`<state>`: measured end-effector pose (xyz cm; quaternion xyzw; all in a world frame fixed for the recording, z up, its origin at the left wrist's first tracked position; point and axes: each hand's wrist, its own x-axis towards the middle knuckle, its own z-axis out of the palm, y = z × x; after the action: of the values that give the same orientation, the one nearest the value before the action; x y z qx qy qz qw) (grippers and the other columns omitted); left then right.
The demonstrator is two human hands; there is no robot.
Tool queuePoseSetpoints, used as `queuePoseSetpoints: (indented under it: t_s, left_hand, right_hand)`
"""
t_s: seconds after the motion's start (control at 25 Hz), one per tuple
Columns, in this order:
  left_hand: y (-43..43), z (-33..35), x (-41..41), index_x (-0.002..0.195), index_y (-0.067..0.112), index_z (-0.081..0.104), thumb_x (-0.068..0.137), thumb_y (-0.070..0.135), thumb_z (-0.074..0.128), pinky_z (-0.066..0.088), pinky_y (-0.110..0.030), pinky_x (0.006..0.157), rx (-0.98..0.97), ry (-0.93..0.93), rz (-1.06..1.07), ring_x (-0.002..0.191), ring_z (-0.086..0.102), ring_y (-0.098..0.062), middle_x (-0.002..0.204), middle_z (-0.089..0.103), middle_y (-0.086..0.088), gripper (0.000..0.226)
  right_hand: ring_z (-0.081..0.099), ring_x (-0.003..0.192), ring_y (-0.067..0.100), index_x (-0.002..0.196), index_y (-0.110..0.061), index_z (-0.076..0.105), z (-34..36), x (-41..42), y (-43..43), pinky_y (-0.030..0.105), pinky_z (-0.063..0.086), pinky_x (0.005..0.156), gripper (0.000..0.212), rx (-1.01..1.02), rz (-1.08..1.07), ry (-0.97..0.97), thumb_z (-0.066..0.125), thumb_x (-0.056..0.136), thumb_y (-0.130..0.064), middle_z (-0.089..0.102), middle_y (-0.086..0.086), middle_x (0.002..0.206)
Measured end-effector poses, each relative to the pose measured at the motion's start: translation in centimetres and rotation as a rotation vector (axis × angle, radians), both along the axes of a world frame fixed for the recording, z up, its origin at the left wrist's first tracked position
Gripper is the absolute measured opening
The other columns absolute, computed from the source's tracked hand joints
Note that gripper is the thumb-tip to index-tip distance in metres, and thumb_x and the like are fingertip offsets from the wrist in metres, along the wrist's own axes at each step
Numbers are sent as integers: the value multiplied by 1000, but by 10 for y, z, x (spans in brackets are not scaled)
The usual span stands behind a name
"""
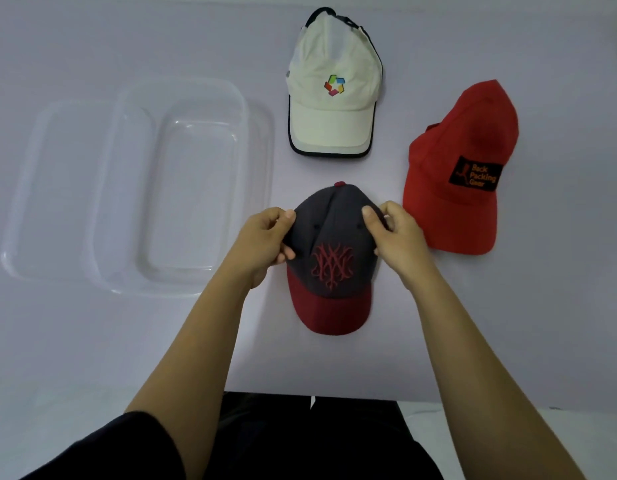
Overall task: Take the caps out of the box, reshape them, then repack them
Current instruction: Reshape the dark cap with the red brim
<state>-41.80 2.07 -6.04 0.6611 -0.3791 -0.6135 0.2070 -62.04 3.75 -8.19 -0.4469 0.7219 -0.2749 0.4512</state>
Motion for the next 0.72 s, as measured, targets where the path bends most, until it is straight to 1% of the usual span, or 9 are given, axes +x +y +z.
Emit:
queuePoseSetpoints:
  t_s: [0.08,0.16,0.2,0.28,0.36,0.44,0.56,0.64,0.72]
  left_hand:
    - [-2,-1,2,86,6,55,98,31,43,40,-12,39,-31,-77,19,34,47,-2,55,51,-7,30]
    - [-2,-1,0,85,6,55,98,30,42,40,-12,39,-55,-136,21,34,49,-3,57,55,-10,31]
    - [-2,1,-1,87,6,55,98,29,42,41,-12,39,-68,-157,19,34,51,-3,59,57,-10,29]
    - [-2,6,-4,100,9,54,98,27,44,43,-13,41,-70,-114,37,38,55,-5,73,60,-6,20]
    - [-3,11,-8,111,13,51,97,28,47,45,-13,43,-19,16,54,42,58,-5,87,59,-2,21]
    - [-4,13,-11,106,8,56,96,30,50,44,-11,43,17,66,17,42,58,-3,79,59,-4,25]
    - [-8,15,-8,96,3,58,95,31,51,41,-11,40,18,19,2,35,51,-3,59,54,-7,29]
    - [-10,15,-6,97,5,58,94,37,50,40,-12,38,26,-40,-12,33,49,-4,58,55,-6,33]
    - [-12,17,-8,94,8,57,93,40,51,38,-13,37,54,-45,-29,36,51,-4,61,55,-2,33]
  right_hand:
    - [55,48,3,81,-15,54,1,-8,-4,30,49,58,32,1,-1,40,58,86,-46,59,-5,68]
    - [58,54,8,83,-23,55,0,-14,-5,31,50,62,27,37,-37,-15,61,83,-50,63,-3,78]
    - [58,56,9,89,-25,57,1,-16,-4,30,50,63,27,63,-48,-56,60,82,-51,64,-3,83]
    - [59,60,10,100,-20,61,0,-15,-3,27,47,63,33,102,-15,-92,58,85,-50,65,-3,89]
    - [57,62,12,93,-14,63,1,-13,-2,26,45,61,35,100,33,-71,56,87,-47,64,-2,81]
    - [54,58,11,86,-11,57,4,-14,-3,23,44,57,35,126,65,-67,54,89,-46,58,-1,73]
    - [49,53,10,86,-11,53,7,-14,-9,23,40,54,37,155,82,-34,50,91,-47,51,-3,66]
    - [51,53,10,85,-10,55,8,-14,-11,29,44,59,39,116,77,15,50,90,-48,53,-3,67]
    - [54,53,8,89,-12,58,9,-11,-12,26,44,59,34,130,67,-19,50,91,-45,56,-6,72]
